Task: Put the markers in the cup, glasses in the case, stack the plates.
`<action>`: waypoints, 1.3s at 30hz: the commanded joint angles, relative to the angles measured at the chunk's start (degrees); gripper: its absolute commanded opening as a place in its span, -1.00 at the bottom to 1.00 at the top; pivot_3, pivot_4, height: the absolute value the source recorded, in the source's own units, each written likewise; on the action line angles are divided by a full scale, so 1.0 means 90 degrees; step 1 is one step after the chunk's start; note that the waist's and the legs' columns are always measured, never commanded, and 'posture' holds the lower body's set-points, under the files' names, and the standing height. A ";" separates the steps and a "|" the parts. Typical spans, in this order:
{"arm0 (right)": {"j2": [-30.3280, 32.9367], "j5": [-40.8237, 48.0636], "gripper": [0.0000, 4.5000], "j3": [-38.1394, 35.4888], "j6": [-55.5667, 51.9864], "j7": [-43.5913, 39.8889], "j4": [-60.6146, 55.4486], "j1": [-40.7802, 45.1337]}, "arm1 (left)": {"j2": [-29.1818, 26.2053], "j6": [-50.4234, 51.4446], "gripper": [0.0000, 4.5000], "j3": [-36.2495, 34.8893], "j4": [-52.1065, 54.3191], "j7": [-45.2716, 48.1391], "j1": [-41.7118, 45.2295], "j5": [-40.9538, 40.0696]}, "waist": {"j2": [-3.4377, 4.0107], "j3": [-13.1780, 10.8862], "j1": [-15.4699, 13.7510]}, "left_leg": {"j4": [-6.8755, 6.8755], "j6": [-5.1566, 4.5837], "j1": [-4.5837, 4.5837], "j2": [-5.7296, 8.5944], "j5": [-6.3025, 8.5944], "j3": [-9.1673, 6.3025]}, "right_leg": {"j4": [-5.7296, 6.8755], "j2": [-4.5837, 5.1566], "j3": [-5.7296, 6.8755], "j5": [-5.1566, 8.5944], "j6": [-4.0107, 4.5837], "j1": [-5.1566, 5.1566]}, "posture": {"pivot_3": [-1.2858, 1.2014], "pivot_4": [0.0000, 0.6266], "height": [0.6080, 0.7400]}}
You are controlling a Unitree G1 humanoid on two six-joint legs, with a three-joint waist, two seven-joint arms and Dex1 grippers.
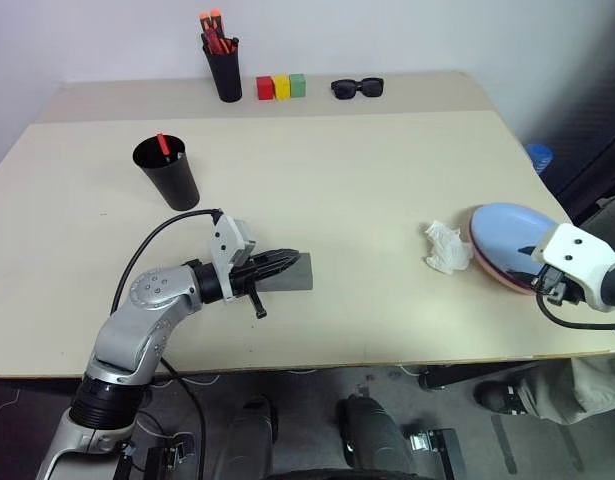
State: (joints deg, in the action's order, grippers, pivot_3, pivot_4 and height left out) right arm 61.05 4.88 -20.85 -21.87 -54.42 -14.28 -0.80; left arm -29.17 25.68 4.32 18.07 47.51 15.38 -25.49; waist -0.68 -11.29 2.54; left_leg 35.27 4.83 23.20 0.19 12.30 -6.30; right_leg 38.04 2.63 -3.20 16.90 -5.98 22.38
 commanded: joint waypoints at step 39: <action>-0.0406 -0.0337 0.27 0.1003 0.0747 0.1089 0.1944 0.1884 | -0.0129 -0.0172 -1.00 -0.0942 0.0392 -0.0817 -0.0656 -0.0090 | 0.0002 0.0001 0.0032 | 0.0001 0.0000 0.0003 0.0000 0.0000 -0.0001 | 0.0004 0.0000 0.0000 0.0000 0.0000 0.0004 | 0.03 -0.52 1.00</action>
State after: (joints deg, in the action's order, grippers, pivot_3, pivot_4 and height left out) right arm 58.31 1.29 -11.26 -17.18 -45.61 4.40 14.30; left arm -29.80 25.48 0.10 20.99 41.51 10.43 -25.66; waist -0.66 -11.28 2.82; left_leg 35.28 4.83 23.18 0.16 12.30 -6.30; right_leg 38.08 2.60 -3.20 16.89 -5.98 22.41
